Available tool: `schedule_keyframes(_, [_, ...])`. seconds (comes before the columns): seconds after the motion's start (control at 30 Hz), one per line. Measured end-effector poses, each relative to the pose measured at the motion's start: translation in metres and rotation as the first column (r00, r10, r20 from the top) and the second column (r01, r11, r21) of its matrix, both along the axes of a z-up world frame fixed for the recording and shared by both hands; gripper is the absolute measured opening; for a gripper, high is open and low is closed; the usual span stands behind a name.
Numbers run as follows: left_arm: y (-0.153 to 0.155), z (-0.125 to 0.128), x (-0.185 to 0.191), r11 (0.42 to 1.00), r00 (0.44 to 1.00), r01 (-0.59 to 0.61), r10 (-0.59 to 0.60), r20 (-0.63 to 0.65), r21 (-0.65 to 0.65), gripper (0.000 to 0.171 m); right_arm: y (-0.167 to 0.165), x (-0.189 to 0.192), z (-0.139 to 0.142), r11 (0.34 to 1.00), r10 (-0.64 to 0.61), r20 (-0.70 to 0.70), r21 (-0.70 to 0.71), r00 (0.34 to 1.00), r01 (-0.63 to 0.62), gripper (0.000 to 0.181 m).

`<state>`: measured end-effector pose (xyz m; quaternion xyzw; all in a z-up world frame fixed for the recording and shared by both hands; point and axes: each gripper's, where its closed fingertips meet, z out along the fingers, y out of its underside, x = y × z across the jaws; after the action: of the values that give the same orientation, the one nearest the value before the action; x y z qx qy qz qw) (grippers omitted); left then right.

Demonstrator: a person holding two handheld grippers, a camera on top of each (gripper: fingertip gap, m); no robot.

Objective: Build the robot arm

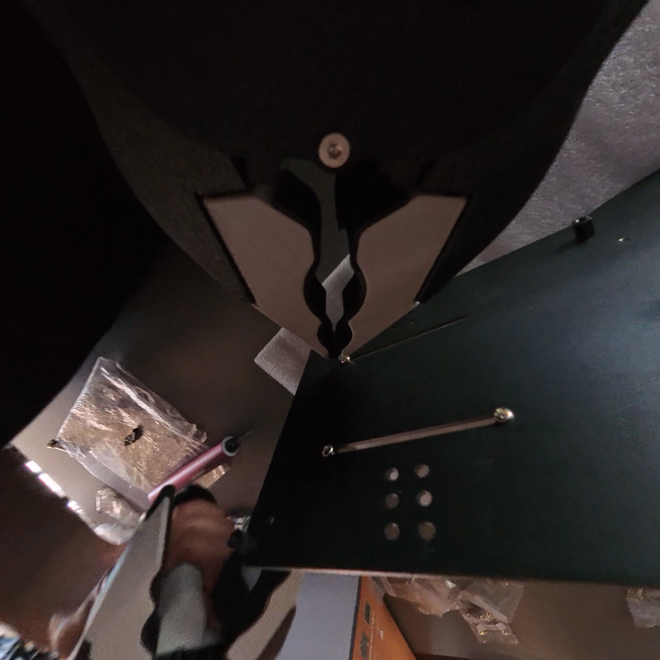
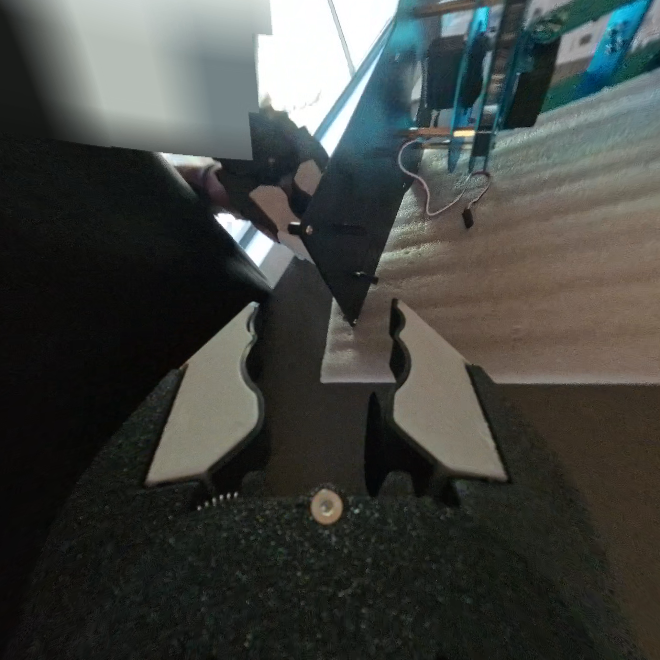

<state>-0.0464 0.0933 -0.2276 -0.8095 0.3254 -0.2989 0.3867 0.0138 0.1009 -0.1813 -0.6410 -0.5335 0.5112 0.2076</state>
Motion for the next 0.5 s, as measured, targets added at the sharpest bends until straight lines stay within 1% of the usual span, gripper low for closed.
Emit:
schedule_keyframes(0.03, [0.001, -0.002, 0.0, 1.0, 1.0, -0.007, 0.007, -0.015, 0.002, 0.0, 0.0, -0.001, -0.002, 0.994, 0.063, 0.011, 0.087, 0.998, -0.064, 0.068])
schedule_keyframes(0.07, [0.001, -0.002, 0.001, 1.0, 1.0, -0.005, 0.005, -0.019, 0.007, 0.0, 0.002, -0.003, -0.006, 0.973, 0.124, 0.009, 0.193, 0.992, -0.123, 0.073])
schedule_keyframes(0.1, [0.001, -0.002, 0.001, 1.0, 1.0, -0.005, 0.005, -0.02, 0.01, 0.0, 0.011, -0.006, -0.011, 0.945, 0.143, 0.014, 0.295, 0.99, -0.141, 0.076])
schedule_keyframes(0.13, [0.001, -0.002, 0.001, 1.0, 1.0, -0.004, 0.004, -0.023, 0.011, 0.0, 0.017, -0.01, -0.016, 0.918, 0.163, 0.036, 0.361, 0.986, -0.165, 0.071])
schedule_keyframes(0.17, [0.001, -0.002, 0.001, 1.0, 1.0, -0.003, 0.003, -0.03, 0.012, 0.0, 0.015, -0.013, -0.021, 0.892, 0.221, 0.064, 0.391, 0.973, -0.228, 0.063])
schedule_keyframes(0.2, [0.001, -0.002, 0.0, 1.0, 0.999, -0.004, 0.004, -0.041, 0.016, 0.0, 0.011, -0.016, -0.024, 0.867, 0.289, 0.077, 0.402, 0.954, -0.295, 0.063])
schedule_keyframes(0.23, [0.002, -0.002, 0.0, 1.0, 0.999, -0.004, 0.005, -0.049, 0.022, 0.0, 0.007, -0.02, -0.026, 0.844, 0.355, 0.076, 0.402, 0.932, -0.354, 0.059])
schedule_keyframes(0.3, [0.002, -0.002, 0.0, 1.0, 0.998, 0.008, -0.007, -0.055, 0.024, 0.0, 0.001, -0.027, -0.035, 0.768, 0.47, 0.135, 0.425, 0.872, -0.479, 0.057])
schedule_keyframes(0.33, [0.001, -0.002, 0.0, 1.0, 0.998, 0.019, -0.018, -0.057, 0.018, 0.0, 0.001, -0.033, -0.034, 0.732, 0.496, 0.135, 0.467, 0.858, -0.497, 0.056])
schedule_keyframes(0.37, [0.001, -0.002, 0.0, 0.999, 0.998, 0.032, -0.031, -0.058, 0.011, 0.0, 0.0, -0.041, -0.03, 0.704, 0.516, 0.109, 0.512, 0.849, -0.493, 0.051])
schedule_keyframes(0.4, [0.001, -0.002, 0.0, 0.999, 0.997, 0.045, -0.044, -0.06, 0.005, 0.0, 0.001, -0.047, -0.03, 0.686, 0.531, 0.112, 0.525, 0.84, -0.504, 0.04])
schedule_keyframes(0.43, [0.001, -0.002, 0.0, 0.998, 0.996, 0.057, -0.056, -0.062, 0.001, 0.0, -0.002, -0.048, -0.033, 0.664, 0.566, 0.133, 0.512, 0.814, -0.545, 0.039])
schedule_keyframes(0.5, [0.001, -0.002, 0.0, 0.997, 0.995, 0.075, -0.075, -0.062, -0.001, 0.0, -0.001, -0.052, -0.042, 0.62, 0.593, 0.164, 0.531, 0.788, -0.577, 0.041])
